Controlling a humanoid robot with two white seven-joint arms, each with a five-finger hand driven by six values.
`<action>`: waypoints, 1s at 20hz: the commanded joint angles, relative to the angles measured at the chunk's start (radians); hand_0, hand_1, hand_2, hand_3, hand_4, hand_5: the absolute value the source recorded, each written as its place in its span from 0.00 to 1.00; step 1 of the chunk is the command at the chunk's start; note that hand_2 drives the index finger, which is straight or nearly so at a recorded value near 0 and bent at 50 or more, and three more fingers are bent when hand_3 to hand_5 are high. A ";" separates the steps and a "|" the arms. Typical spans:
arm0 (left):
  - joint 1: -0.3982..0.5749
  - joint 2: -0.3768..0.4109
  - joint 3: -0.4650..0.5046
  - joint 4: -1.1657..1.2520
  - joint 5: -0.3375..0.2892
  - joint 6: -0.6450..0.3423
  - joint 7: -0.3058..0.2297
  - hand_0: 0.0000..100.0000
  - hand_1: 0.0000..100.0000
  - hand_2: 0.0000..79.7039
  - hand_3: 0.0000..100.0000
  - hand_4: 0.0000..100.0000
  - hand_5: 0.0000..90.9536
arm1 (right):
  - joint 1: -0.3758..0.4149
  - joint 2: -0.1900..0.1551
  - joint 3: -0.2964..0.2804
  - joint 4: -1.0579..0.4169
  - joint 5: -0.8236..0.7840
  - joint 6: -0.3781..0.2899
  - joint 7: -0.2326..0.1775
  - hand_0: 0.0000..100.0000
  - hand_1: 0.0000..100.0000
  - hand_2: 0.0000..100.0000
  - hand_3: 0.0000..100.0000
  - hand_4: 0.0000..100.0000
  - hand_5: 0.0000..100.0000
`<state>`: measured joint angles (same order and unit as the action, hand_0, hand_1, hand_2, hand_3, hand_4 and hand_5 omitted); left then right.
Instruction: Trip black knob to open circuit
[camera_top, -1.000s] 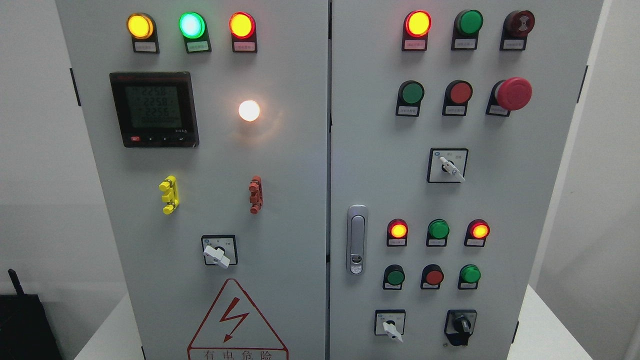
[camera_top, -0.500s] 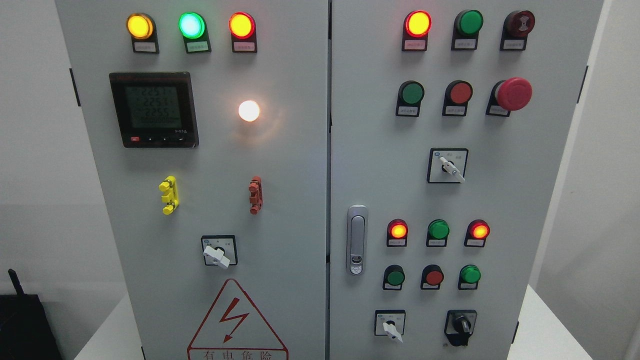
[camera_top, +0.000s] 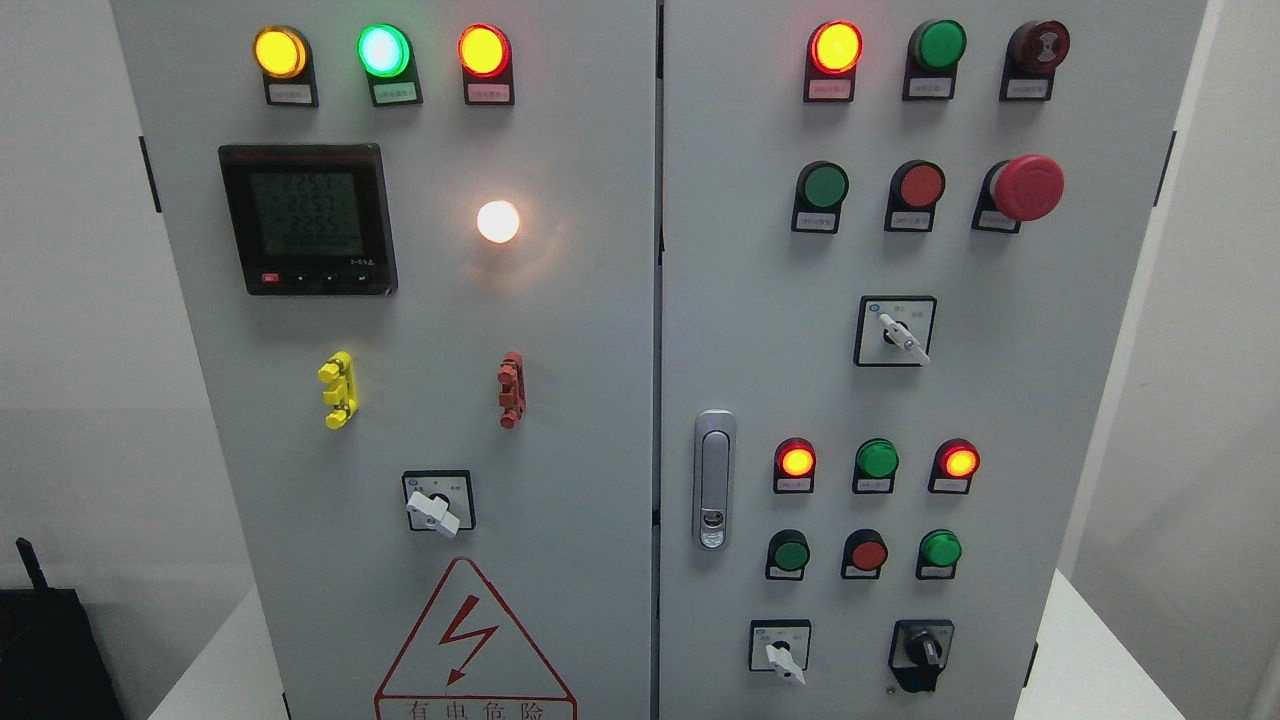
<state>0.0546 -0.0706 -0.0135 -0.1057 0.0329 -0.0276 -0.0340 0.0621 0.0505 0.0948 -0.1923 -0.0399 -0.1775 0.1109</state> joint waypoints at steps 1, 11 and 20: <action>-0.002 -0.002 0.001 0.000 0.002 -0.002 0.000 0.12 0.39 0.00 0.00 0.00 0.00 | -0.002 0.005 -0.004 -0.042 -0.005 -0.020 -0.033 0.01 0.34 0.00 0.04 0.00 0.00; -0.004 -0.002 0.001 0.000 0.002 -0.002 0.000 0.12 0.39 0.00 0.00 0.00 0.00 | 0.005 0.008 -0.004 -0.157 -0.008 -0.149 -0.108 0.08 0.49 0.00 0.49 0.33 0.10; -0.002 -0.002 0.001 0.000 0.002 -0.002 0.000 0.12 0.39 0.00 0.00 0.00 0.00 | 0.087 0.006 0.011 -0.415 -0.009 -0.275 -0.108 0.14 0.59 0.00 0.74 0.58 0.35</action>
<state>0.0546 -0.0705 -0.0135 -0.1057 0.0329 -0.0276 -0.0340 0.1411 0.0546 0.1024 -0.5531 -0.0462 -0.4383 0.0066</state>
